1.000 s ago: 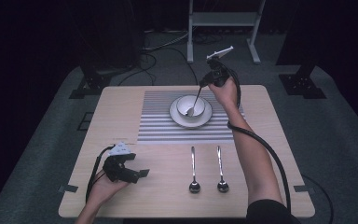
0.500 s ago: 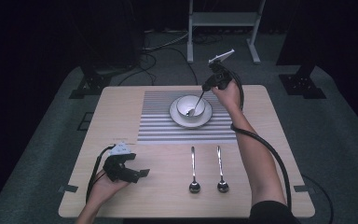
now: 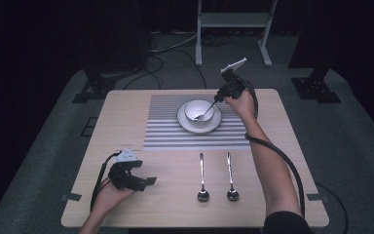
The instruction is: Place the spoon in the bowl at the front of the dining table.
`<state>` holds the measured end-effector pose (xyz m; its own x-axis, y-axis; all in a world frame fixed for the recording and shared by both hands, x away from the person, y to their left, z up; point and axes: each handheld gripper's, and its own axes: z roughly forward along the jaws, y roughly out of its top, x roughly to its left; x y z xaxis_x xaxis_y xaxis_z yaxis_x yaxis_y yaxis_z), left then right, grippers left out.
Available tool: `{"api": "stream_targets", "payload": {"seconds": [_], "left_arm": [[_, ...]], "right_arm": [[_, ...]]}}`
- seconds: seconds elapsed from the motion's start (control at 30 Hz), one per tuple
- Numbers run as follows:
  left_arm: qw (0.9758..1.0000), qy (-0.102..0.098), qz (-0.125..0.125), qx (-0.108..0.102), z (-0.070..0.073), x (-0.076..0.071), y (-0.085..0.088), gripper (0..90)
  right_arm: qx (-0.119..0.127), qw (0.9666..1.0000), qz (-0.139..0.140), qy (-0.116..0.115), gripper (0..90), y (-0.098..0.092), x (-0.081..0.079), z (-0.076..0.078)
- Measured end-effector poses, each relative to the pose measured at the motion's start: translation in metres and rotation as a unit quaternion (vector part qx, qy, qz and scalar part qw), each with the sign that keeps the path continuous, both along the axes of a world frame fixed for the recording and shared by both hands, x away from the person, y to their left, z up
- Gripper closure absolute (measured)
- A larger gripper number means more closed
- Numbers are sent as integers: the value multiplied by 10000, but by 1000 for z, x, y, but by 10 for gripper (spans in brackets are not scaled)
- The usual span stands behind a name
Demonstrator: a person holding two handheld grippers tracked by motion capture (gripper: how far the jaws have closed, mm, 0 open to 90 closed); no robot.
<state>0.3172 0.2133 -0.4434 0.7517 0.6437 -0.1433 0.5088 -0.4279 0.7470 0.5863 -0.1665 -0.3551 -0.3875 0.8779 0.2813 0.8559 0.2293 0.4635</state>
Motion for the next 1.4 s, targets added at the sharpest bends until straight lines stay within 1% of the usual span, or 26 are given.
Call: {"api": "stream_targets", "payload": {"seconds": [0.1,0.33,0.43,0.53,0.63,0.8,0.9,0.97,1.07,1.17,1.27,1.4], "left_arm": [[10000,3,-7,33,0,0,-1,80],[10000,10,-4,48,-1,1,0,80],[10000,11,-4,54,-1,1,0,80],[10000,7,1,51,-1,1,0,80],[10000,-5,-1,76,0,0,-1,80],[10000,8,7,37,-1,0,-1,80],[10000,-3,17,42,0,-1,0,80],[10000,-27,30,36,1,-1,1,80],[10000,-23,33,50,1,-1,1,80],[10000,-3,43,34,0,-1,1,80],[10000,8,57,-8,0,0,1,80],[10000,13,66,1,0,0,2,80]], "right_arm": [[4,10000,30,43,693,-2,0,-3],[50,9999,54,129,673,-8,-1,-10],[30,9999,75,136,667,-9,-2,-11],[60,9998,114,135,646,-8,-3,-11],[49,9997,155,196,620,-8,-5,-13],[97,9991,222,335,597,-11,-8,-20],[123,9990,246,346,584,-13,-11,-22],[191,9989,265,334,583,-13,-15,-22],[174,9988,329,323,571,-13,-19,-21],[255,9984,408,287,561,-13,-24,-19],[384,9976,490,307,558,-15,-29,-19],[403,9971,566,320,554,-18,-34,-22]]}}
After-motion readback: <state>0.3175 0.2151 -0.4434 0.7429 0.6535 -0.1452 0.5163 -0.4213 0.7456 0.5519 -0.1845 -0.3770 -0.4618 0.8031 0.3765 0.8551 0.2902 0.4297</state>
